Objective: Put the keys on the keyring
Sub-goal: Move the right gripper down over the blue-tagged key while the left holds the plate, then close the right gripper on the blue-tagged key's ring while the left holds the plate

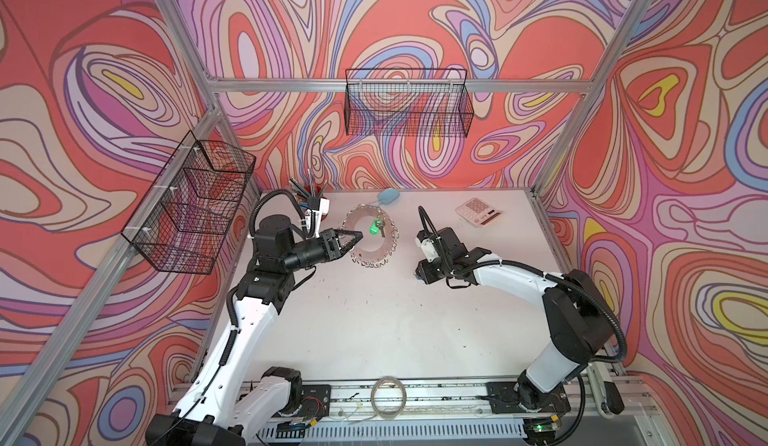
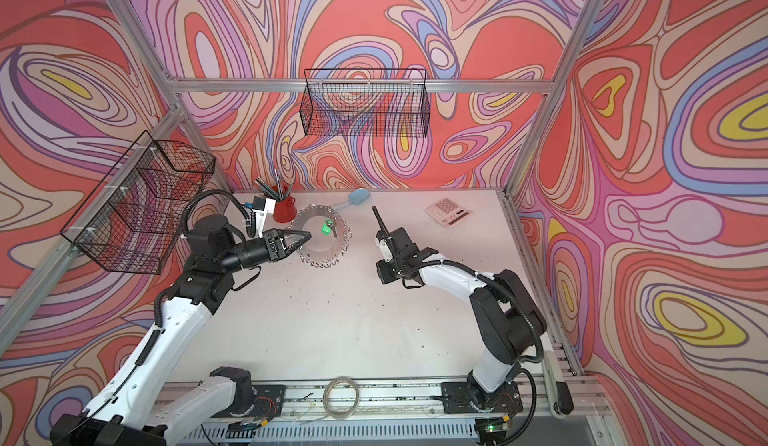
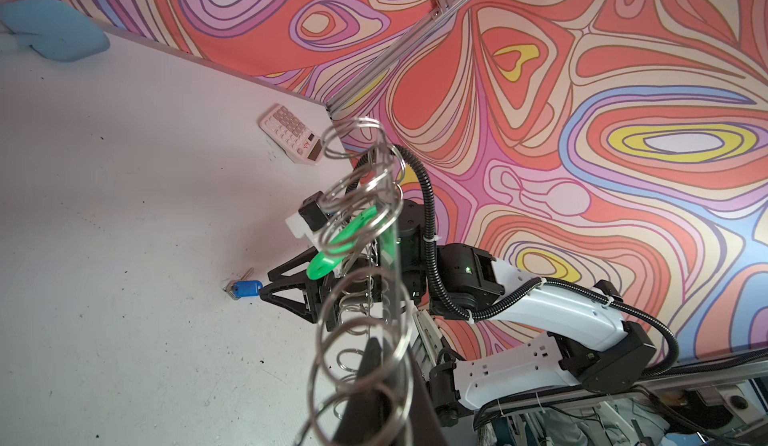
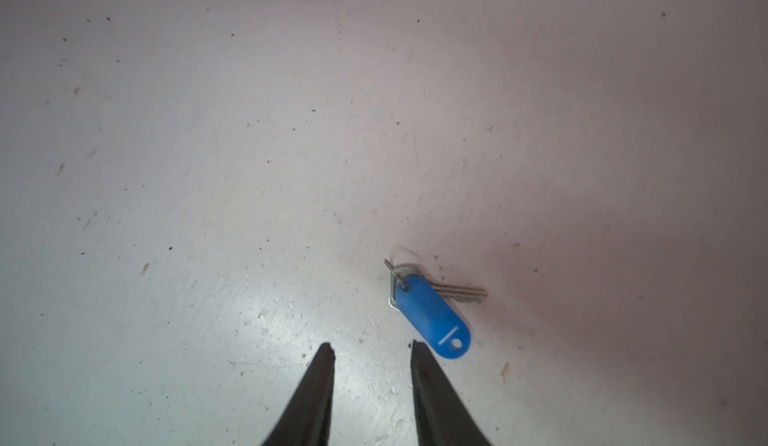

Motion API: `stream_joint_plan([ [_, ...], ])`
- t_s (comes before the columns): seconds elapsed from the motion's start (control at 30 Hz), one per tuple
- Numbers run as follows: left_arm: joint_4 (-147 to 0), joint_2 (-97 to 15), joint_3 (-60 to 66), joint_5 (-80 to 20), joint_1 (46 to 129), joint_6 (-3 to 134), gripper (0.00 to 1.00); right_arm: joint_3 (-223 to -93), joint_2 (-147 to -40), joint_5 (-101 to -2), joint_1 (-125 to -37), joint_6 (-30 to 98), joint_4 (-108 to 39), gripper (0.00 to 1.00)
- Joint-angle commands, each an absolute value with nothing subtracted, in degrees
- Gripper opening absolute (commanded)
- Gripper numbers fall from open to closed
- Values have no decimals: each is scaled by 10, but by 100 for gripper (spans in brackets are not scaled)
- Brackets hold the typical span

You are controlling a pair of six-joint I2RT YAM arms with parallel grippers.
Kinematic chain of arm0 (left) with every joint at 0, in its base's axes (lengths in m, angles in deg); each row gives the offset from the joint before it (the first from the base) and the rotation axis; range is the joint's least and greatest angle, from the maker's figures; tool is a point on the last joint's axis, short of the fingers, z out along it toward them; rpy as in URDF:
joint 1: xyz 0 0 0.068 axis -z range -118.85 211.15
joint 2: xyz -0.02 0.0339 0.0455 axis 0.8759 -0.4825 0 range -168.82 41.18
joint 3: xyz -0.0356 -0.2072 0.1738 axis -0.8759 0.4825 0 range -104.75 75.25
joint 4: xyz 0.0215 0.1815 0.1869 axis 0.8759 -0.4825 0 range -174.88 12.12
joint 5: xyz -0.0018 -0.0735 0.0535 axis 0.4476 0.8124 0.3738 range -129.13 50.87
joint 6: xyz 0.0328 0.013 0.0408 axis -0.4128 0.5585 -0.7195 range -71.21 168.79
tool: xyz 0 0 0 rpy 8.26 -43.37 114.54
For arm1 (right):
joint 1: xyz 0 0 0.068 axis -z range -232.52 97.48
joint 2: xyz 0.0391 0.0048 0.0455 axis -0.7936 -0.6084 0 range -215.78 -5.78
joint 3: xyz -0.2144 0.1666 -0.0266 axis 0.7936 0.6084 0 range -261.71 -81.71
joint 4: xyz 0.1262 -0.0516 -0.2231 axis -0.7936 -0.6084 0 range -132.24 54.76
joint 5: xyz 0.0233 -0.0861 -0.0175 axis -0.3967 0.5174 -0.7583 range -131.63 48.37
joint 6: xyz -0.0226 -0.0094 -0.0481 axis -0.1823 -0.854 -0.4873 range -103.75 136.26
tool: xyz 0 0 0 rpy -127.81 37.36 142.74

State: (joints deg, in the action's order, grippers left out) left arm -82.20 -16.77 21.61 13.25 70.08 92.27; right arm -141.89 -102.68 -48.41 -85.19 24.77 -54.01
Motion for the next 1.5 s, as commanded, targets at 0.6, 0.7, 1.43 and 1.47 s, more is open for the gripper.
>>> stream_joint_plan([
  [0.6, -761, -149, 262, 138, 688, 943, 0, -1435, -1118, -459, -851, 206, -481, 24],
  [0.7, -757, -147, 266, 139, 686, 946, 0, -1436, -1121, -461, -851, 208, -475, 24],
  [1.43, -755, -130, 283, 146, 673, 953, 0, -1439, -1139, -462, -851, 205, -468, 9],
  [1.47, -756, -130, 284, 146, 672, 953, 0, -1437, -1137, -460, -851, 204, -468, 8],
])
